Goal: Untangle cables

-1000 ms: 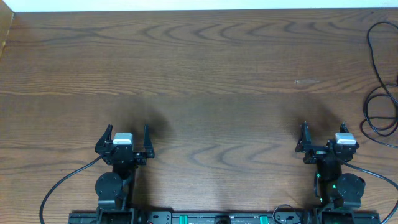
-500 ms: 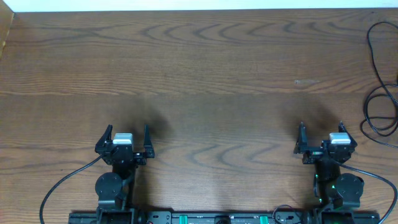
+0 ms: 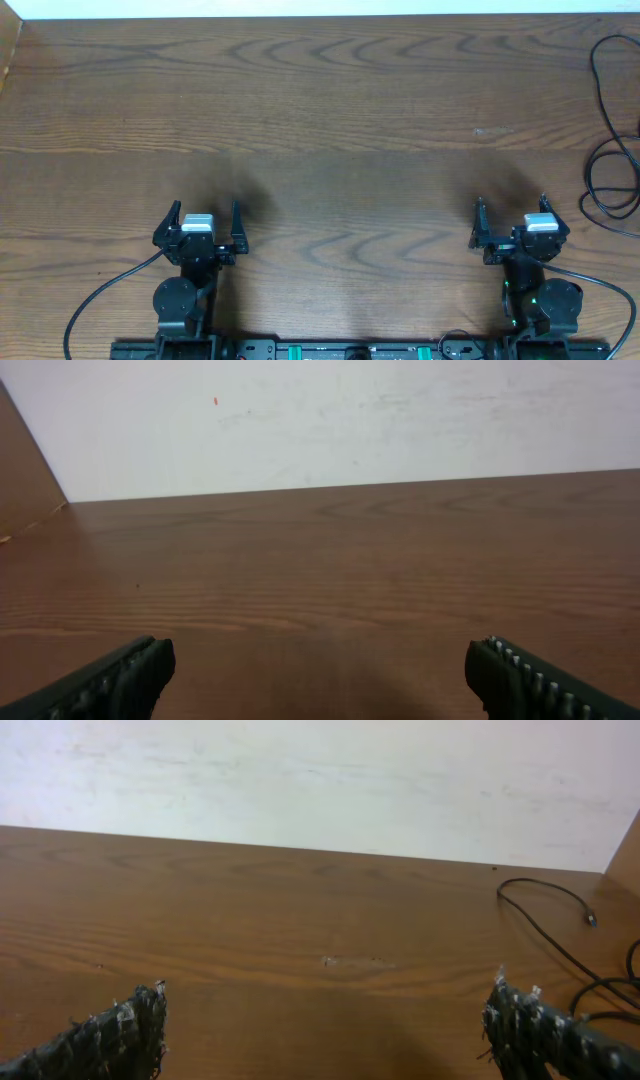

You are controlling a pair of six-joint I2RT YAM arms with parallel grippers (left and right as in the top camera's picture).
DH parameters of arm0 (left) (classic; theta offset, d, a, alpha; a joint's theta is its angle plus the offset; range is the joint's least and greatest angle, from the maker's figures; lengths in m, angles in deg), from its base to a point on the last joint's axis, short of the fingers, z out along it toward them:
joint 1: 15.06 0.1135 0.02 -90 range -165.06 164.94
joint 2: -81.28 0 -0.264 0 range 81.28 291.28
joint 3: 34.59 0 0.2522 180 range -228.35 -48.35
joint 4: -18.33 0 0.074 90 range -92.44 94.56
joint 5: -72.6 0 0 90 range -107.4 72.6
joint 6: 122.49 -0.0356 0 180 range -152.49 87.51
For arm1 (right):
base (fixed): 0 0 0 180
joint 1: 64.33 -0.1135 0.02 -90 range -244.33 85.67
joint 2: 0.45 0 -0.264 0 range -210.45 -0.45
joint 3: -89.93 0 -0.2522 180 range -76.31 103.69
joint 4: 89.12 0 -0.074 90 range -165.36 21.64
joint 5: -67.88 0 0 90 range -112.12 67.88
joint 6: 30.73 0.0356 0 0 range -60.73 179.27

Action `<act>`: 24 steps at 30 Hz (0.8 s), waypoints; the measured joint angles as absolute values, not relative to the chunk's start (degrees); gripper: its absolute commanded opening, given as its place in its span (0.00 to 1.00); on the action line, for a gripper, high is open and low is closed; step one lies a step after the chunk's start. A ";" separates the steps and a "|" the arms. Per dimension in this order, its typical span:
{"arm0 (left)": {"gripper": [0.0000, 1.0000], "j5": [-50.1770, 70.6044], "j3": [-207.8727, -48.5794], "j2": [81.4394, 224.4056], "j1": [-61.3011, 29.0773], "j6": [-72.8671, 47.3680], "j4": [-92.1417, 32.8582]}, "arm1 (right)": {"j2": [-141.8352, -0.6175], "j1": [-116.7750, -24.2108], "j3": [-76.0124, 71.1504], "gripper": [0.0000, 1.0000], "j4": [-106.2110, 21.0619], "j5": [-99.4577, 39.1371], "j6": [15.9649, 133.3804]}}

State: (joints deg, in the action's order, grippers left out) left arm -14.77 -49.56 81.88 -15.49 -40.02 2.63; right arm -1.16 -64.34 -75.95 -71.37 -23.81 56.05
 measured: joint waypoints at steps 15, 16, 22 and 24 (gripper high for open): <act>0.98 -14.77 -49.56 81.88 -15.49 -40.02 2.63 | -1.16 -64.34 -75.95 0.99 -71.37 -23.81 56.05; 0.97 -14.77 -49.56 81.88 -15.49 -40.02 2.63 | -1.16 -64.34 -75.95 0.99 -71.37 -23.81 56.05; 0.97 -14.77 -49.56 81.85 -15.49 -40.02 2.63 | -1.16 -64.34 -75.95 0.99 -71.37 -23.81 56.05; 0.98 -14.77 -49.56 81.88 -15.49 -40.02 2.63 | -1.16 -64.34 -75.95 0.99 -71.37 -23.81 56.05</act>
State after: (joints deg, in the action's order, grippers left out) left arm -14.77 -49.56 81.88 -15.49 -40.02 2.63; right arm -1.16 -64.34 -75.95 -71.37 -23.81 56.05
